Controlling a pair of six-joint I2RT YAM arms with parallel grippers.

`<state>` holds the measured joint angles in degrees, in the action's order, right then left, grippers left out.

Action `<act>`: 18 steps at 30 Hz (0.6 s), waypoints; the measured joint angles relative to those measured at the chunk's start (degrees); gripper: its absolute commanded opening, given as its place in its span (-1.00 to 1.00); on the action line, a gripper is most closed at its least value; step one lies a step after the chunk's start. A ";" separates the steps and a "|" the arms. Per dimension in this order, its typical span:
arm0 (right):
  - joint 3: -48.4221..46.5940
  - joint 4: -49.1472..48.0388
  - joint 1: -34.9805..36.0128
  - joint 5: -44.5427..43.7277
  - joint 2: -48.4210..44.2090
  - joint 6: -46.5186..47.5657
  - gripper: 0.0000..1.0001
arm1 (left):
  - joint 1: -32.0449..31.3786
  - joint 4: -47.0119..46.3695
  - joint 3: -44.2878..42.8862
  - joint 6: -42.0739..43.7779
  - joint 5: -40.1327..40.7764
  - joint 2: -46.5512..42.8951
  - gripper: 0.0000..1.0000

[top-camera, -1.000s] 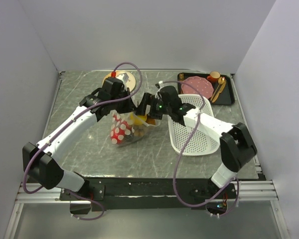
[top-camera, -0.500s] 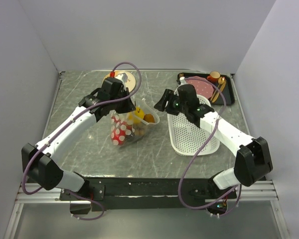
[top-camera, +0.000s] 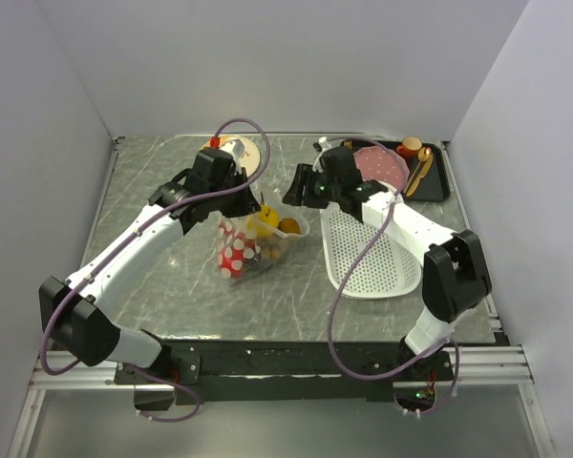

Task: Place the food in the zip-top bag and seal the zipper
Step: Place the fake fruit in the zipper food storage bag, then zip the zipper food storage bag at the center of the board.

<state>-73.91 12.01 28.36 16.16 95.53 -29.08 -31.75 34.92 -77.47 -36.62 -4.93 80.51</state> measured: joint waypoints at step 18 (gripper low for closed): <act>-1.36 1.57 0.68 5.03 1.68 5.05 0.13 | 0.00 -0.39 0.00 0.09 -1.81 0.00 -0.99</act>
<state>-75.26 13.58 29.04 21.19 97.21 -24.03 -31.75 34.52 -77.47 -36.53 -6.74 80.51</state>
